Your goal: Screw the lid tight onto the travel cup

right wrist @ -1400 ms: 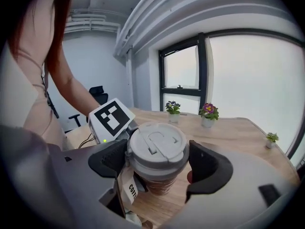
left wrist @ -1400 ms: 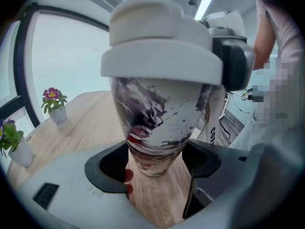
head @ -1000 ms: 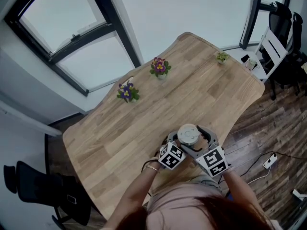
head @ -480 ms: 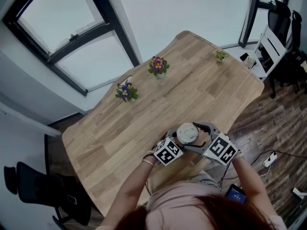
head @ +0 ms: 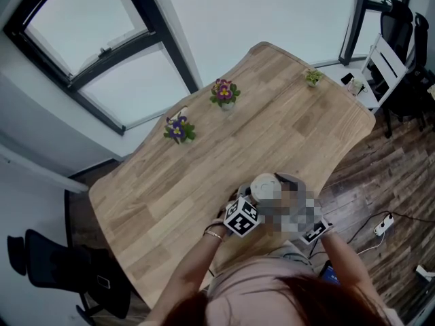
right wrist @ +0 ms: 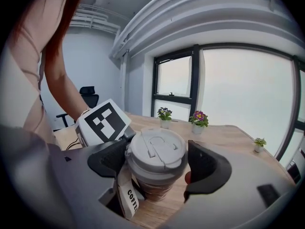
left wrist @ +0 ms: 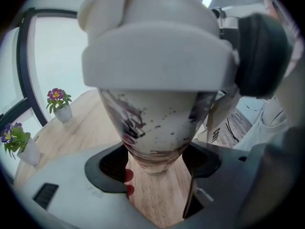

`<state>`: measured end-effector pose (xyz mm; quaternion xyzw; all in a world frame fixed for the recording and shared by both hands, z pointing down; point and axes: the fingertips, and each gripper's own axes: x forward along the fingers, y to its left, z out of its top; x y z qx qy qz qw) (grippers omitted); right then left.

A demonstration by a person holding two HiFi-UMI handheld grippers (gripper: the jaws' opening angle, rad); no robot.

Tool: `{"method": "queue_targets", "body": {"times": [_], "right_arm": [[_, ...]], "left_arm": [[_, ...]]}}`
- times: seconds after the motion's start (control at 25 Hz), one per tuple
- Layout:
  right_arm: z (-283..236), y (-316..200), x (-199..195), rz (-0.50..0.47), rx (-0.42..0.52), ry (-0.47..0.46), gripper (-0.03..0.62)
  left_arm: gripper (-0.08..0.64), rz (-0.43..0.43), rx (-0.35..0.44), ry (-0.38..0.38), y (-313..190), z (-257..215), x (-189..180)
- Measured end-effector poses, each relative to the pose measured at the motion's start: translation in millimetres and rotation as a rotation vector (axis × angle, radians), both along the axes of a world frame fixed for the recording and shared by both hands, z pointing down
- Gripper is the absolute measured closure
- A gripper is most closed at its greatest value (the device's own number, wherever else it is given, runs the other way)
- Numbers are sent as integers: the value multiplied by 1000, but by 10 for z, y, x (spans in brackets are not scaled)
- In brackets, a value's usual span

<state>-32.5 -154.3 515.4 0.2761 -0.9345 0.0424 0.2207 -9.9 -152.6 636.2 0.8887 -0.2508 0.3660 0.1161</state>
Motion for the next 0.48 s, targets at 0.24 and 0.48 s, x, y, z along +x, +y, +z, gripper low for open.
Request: {"method": "queue_targets", "body": {"times": [0.24,0.48], "right_arm": [[-2,-23,24,56,7,-7,215],[1,-31,37,77,15,-18,215]], "left_arm": [[212,-63,18,-3,-19,0,12],[210,-122,47,9,-53,-25,23]]}}
